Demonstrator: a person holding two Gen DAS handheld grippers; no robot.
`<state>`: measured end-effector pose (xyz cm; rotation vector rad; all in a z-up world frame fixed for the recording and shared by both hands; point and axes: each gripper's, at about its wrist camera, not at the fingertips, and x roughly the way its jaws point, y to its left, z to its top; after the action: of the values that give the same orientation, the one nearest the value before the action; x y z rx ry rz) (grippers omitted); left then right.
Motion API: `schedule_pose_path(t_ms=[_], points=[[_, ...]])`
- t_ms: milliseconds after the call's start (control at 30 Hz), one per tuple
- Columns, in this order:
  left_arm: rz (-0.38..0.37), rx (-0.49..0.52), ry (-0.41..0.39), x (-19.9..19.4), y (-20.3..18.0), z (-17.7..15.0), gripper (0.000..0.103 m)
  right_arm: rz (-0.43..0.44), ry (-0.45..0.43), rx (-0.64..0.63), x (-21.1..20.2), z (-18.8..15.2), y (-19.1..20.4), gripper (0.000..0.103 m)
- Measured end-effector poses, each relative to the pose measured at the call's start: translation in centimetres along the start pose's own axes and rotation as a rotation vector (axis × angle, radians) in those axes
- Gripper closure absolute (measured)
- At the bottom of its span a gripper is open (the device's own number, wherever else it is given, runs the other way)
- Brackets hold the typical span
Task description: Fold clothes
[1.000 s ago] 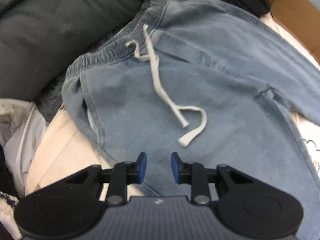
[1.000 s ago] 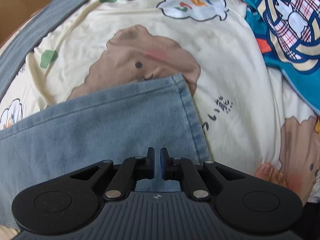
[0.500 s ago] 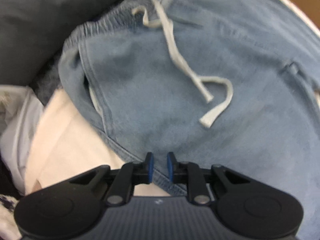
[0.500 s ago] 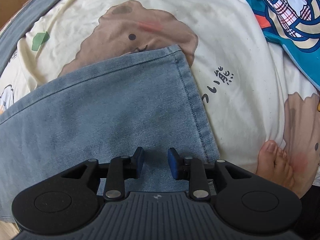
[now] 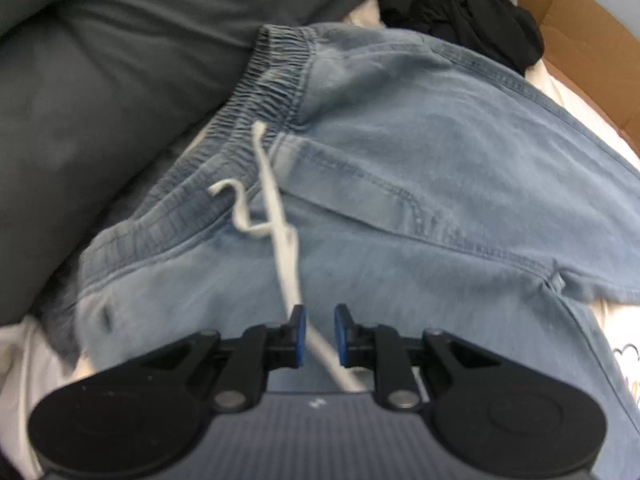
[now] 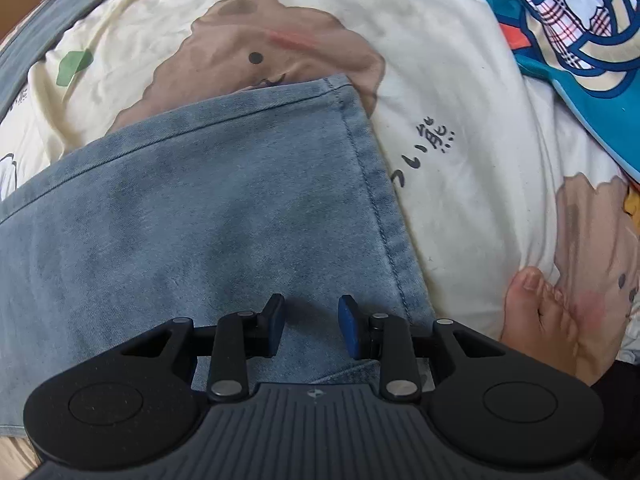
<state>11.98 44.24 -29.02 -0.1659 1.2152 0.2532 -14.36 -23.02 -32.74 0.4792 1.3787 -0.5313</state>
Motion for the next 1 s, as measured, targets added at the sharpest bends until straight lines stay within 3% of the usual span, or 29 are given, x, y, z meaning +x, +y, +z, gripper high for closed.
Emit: schedule_pose_path(t_ms=[233,367,467,567,800,933,1000], points=[[0.003,-0.064,0.077,4.9,-0.5,1.4,0.085,-0.004,0.0,0.028,-0.5,-0.3,0.2,0.066],[0.012,-0.087,0.043,4.3,-1.0,1.8,0.087,-0.007,-0.002,-0.023,-0.7,-0.6,1.1,0.065],[-0.004,-0.05,-0.033,2.8,-1.3,2.0,0.086,-0.013,0.001,-0.041,-0.8,-0.9,1.3,0.065],[0.001,-0.034,-0.042,2.9,-1.2,2.3,0.085,-0.018,0.005,-0.027,-0.8,-1.1,1.0,0.065],[-0.008,-0.131,0.069,5.4,0.1,1.9,0.085,-0.038,0.008,0.049,-1.3,-1.7,-0.8,0.064],[0.052,-0.049,0.109,4.6,-1.2,2.5,0.087,-0.022,0.011,0.122,-1.8,-1.8,-1.9,0.064],[0.025,-0.063,0.091,3.5,-1.2,2.1,0.086,-0.012,0.01,0.163,-2.1,-1.9,-2.6,0.064]])
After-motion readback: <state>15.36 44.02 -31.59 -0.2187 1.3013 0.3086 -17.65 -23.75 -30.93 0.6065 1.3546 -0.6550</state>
